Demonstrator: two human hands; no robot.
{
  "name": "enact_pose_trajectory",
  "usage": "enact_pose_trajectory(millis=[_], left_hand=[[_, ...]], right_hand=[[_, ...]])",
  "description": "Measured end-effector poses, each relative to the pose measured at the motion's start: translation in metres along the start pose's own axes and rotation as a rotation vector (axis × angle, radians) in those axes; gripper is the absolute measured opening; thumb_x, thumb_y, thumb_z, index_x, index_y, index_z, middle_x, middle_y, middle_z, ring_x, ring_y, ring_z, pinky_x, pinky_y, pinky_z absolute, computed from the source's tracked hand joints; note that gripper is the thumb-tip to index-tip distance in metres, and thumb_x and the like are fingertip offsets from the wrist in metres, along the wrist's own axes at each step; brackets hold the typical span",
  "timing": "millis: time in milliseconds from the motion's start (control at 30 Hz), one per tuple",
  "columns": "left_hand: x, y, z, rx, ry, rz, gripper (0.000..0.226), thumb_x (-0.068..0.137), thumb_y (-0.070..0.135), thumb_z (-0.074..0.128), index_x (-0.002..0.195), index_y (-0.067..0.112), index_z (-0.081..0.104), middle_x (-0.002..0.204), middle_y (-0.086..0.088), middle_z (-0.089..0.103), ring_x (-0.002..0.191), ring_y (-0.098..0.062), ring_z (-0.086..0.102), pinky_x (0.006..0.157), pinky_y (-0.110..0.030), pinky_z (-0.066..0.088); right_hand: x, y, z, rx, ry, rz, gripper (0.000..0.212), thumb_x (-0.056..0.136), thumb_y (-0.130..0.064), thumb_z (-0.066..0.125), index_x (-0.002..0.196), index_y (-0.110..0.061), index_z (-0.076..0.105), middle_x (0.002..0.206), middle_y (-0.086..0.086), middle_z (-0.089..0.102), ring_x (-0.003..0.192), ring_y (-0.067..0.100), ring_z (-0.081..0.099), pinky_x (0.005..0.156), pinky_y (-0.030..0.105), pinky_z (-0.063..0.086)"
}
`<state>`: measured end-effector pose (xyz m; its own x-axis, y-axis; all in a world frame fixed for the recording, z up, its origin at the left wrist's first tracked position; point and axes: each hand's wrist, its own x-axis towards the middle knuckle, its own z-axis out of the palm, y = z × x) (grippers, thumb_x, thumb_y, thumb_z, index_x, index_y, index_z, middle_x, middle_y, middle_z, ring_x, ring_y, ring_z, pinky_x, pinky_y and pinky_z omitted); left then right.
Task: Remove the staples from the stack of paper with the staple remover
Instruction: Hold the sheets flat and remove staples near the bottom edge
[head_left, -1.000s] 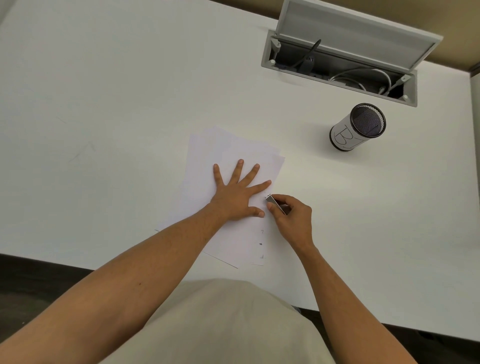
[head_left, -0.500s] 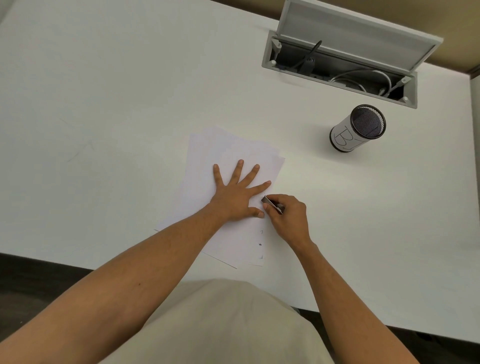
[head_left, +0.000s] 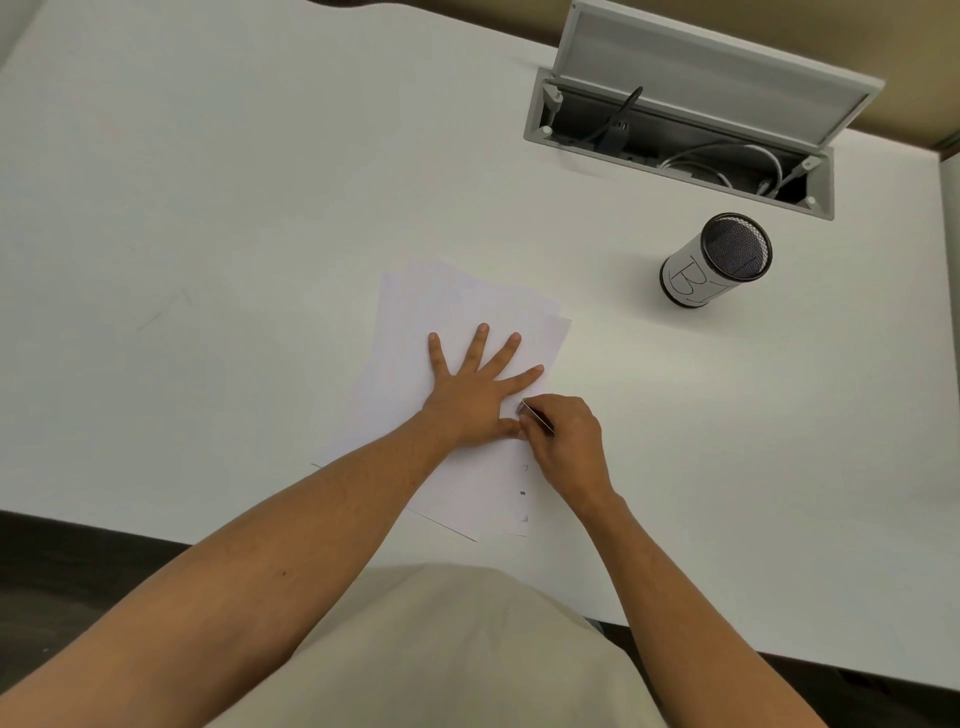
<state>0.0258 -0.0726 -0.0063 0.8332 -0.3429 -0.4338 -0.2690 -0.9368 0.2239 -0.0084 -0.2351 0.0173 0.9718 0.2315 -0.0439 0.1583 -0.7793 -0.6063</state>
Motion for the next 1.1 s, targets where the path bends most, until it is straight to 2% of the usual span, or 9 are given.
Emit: enact_pose_trajectory(millis=[267, 500, 600, 800, 1100], left_hand=[[-0.001, 0.000, -0.002, -0.016, -0.006, 0.001, 0.089, 0.075, 0.088, 0.029, 0.148, 0.052, -0.007, 0.160, 0.007, -0.026, 0.141, -0.030, -0.035, 0.096, -0.078, -0.022], [0.000, 0.000, 0.001, -0.001, 0.001, 0.001, 0.089, 0.073, 0.090, 0.024, 0.147, 0.052, -0.009, 0.160, 0.007, -0.026, 0.142, -0.031, -0.034, 0.096, -0.079, -0.017], [0.001, -0.001, 0.002, 0.004, 0.007, 0.003, 0.090, 0.072, 0.091, 0.022, 0.147, 0.052, -0.009, 0.160, 0.007, -0.026, 0.142, -0.032, -0.034, 0.096, -0.079, -0.017], [0.001, 0.000, 0.001, 0.013, 0.000, 0.001, 0.089, 0.073, 0.090, 0.023, 0.147, 0.052, -0.010, 0.160, 0.006, -0.026, 0.142, -0.032, -0.033, 0.096, -0.079, -0.019], [0.001, 0.000, 0.000, 0.025, -0.011, 0.000, 0.085, 0.079, 0.085, 0.029, 0.147, 0.052, -0.011, 0.159, 0.006, -0.028, 0.142, -0.033, -0.033, 0.095, -0.079, -0.018]], right_hand=[[-0.001, 0.003, -0.002, 0.080, 0.072, 0.146, 0.014, 0.087, -0.014, 0.067, 0.100, -0.016, 0.072, 0.097, -0.002, 0.073, 0.088, 0.015, 0.062, 0.078, 0.020, 0.040], [0.004, -0.001, -0.003, 0.090, 0.047, 0.123, 0.013, 0.087, -0.013, 0.067, 0.098, -0.013, 0.073, 0.095, 0.001, 0.073, 0.089, 0.019, 0.064, 0.081, 0.030, 0.048], [0.005, -0.001, -0.003, 0.095, 0.055, 0.120, 0.010, 0.086, -0.012, 0.068, 0.095, -0.012, 0.073, 0.092, 0.002, 0.073, 0.086, 0.019, 0.063, 0.079, 0.029, 0.047], [0.004, 0.002, 0.000, 0.021, 0.017, 0.056, 0.010, 0.087, -0.009, 0.068, 0.096, -0.008, 0.072, 0.095, 0.006, 0.072, 0.091, 0.024, 0.061, 0.080, 0.024, 0.040], [0.012, 0.004, -0.005, -0.062, -0.078, -0.135, 0.004, 0.084, -0.003, 0.070, 0.087, -0.003, 0.073, 0.087, 0.008, 0.071, 0.084, 0.029, 0.059, 0.072, 0.036, 0.050]])
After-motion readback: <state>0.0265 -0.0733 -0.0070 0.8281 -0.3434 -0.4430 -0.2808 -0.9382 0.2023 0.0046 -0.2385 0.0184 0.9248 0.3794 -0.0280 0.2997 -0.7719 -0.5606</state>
